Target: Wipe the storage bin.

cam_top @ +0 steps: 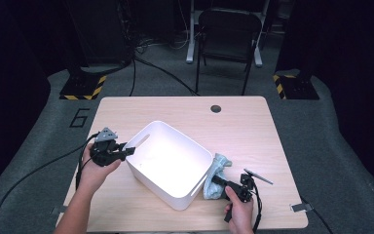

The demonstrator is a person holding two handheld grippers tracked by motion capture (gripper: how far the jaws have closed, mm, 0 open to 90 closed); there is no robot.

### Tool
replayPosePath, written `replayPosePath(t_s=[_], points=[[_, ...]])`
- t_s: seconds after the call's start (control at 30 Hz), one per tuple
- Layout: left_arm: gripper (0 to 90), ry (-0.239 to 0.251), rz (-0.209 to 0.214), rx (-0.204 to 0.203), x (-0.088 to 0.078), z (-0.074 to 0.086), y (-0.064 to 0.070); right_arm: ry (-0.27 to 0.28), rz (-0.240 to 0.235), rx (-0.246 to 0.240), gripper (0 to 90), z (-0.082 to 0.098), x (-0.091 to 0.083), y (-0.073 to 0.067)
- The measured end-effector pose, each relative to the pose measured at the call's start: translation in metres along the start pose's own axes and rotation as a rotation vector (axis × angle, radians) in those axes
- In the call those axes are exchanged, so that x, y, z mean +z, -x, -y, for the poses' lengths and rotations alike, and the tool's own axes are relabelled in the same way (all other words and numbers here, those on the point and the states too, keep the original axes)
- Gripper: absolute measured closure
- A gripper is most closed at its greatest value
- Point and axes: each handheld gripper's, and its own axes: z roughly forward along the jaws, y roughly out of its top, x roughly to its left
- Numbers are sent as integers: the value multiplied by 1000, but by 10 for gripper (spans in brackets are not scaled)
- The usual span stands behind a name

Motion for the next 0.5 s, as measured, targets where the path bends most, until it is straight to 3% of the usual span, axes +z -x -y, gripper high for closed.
replayPosePath(t_s=[0.17, 0.2, 0.23, 0.4, 0.5], points=[[686, 20, -32, -12, 6, 4, 2, -1, 6, -22, 637, -3, 1, 0], [691, 20, -31, -19, 5, 5, 2, -8, -2, 11, 637, -2, 0, -2], [699, 13, -36, -14, 4, 5, 3, -3, 7, -19, 638, -3, 1, 0], [732, 5, -43, -24, -1, 7, 5, -1, 5, -21, 640, -3, 4, 1], [750, 7, -64, -27, -3, 9, 9, -12, 32, -34, 645, -3, 6, 2]])
